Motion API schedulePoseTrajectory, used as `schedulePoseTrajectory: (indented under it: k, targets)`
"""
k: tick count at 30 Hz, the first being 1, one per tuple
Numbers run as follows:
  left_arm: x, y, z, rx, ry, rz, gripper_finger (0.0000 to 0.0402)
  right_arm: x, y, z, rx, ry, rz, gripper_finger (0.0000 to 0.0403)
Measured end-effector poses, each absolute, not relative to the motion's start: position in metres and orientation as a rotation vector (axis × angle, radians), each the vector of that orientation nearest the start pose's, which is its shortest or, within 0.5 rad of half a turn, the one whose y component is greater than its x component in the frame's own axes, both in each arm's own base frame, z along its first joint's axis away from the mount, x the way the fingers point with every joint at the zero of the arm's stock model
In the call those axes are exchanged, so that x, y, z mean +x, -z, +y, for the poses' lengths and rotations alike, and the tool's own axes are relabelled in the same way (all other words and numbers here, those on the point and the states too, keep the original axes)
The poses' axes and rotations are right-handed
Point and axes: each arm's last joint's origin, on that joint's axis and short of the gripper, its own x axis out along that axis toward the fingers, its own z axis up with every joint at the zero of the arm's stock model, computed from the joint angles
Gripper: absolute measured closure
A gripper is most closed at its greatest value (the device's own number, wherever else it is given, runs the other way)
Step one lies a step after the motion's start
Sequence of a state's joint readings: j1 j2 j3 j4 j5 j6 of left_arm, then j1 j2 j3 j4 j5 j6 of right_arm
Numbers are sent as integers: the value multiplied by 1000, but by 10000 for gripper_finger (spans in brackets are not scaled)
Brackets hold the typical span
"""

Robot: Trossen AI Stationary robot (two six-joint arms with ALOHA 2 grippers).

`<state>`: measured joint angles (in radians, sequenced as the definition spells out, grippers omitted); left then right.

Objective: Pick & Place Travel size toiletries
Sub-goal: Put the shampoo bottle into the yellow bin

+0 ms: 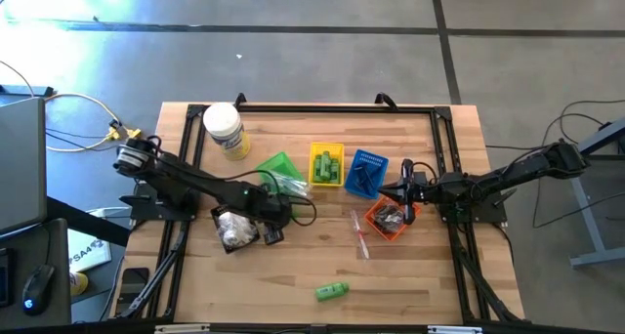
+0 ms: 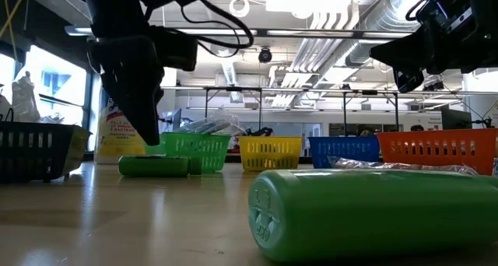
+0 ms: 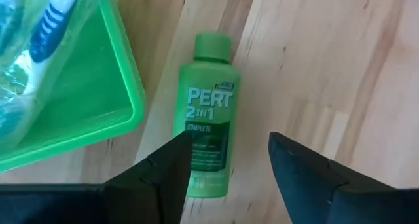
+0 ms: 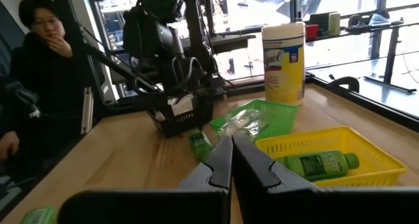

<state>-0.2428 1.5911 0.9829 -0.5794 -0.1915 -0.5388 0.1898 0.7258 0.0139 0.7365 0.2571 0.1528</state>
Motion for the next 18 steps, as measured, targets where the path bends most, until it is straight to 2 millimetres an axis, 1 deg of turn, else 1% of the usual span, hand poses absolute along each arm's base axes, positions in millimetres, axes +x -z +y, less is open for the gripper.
schedulePoseTrajectory:
  k: [7,13,18]
  targets:
    - [289,-184,-66,-219,-279,1154,206,142,-167,20,160,62,-38,400]
    - [290,-177,-66,-189,-273,1183,206,142,-168,20,162,62,-43,400]
    - [295,-163,-63,-159,-283,1222,206,142,-168,20,163,61,-50,400]
